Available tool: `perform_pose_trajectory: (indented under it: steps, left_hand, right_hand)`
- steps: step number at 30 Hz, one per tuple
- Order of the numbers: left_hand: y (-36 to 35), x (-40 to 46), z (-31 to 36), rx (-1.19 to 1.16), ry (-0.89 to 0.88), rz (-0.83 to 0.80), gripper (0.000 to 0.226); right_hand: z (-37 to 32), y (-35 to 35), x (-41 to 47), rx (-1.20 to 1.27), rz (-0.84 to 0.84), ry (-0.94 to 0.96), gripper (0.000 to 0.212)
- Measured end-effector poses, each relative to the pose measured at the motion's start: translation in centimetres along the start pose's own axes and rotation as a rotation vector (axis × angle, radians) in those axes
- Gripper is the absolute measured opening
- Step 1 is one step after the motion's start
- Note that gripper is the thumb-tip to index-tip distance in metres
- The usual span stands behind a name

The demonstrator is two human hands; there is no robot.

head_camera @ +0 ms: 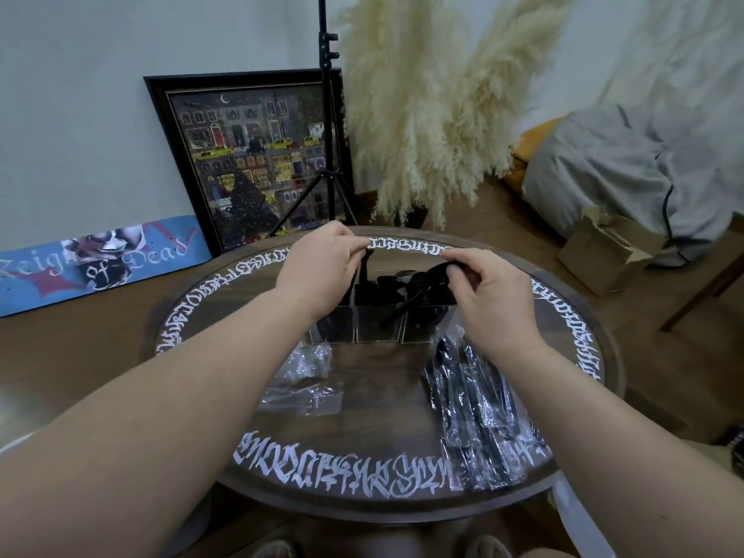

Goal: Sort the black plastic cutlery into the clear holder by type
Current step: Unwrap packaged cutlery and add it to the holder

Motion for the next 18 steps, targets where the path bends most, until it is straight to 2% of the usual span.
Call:
perform_pose_trajectory:
  steps: [4,9,14,18]
  left_hand:
    - [-3.6,-0.3,-0.5,0.127,0.008,-0.261,0.035]
    - [-5.7,-1.0,-1.3,0.182,0.055,-0.445,0.043]
    - [-6.3,-0.9,-1.1,0.213,0.039,-0.52,0.046]
    - [-5.5,-0.3,0.0,0.247,0.02,-0.393,0.05]
  right_hand:
    - [2.2,-0.2,0.3,0.049,-0.033,-0.122,0.016]
    - [3.8,-0.8,0.6,0.03,-0.055,-0.138,0.014]
    - [3.8,-0.7,0.7,-0.007,-0.025,-0.045,0.013]
    - [3.6,0.2,0.9,-0.02,0.033,0.005,0.014]
Point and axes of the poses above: each hand's wrist, its own x-axis towards the middle knuckle, its own y-axis out of the back of the hand, z = x × y, the point moved 8 cm from there along x, towards the middle knuckle, and after that the axes turned 13 degrees about -y, right-handed, at the moved point
